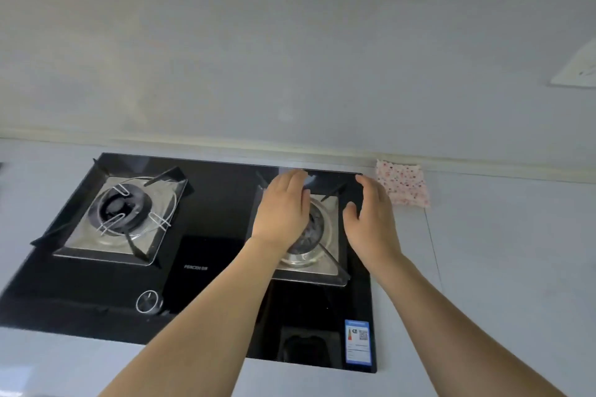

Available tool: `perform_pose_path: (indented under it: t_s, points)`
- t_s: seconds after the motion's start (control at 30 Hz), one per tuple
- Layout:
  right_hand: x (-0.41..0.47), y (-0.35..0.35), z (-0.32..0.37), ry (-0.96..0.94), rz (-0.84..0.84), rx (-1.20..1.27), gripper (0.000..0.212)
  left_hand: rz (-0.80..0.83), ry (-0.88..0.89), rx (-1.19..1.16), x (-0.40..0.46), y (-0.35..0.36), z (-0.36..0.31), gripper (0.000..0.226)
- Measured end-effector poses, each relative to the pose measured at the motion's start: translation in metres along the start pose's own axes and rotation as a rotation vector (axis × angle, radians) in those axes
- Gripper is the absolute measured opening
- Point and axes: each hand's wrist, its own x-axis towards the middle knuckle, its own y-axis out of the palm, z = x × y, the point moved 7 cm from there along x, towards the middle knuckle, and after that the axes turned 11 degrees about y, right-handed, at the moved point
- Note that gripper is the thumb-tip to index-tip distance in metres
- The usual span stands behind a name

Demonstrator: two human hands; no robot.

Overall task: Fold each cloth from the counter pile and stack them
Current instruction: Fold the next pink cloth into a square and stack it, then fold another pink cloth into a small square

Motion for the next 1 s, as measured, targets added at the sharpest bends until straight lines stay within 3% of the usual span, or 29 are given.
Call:
perform_pose_path:
  t_s: [0.4,0.63,1.0]
  points:
    - [-0.088,0.164,0.209,-0.080,0.195,-0.007,0.050,-0.009,-0.048,0.144,-0.101,-0.182,0.191,0.042]
    - [-0.111,0.218,0.268,-0.153,0.308,-0.043,0.048,-0.042,-0.174,0.135,-0.147,-0.239,0.263,0.039]
    - [-0.152,0.336,0.390,-0.227,0.336,-0.075,0.045,-0.092,-0.267,0.158,-0.216,-0.330,0.390,0.042]
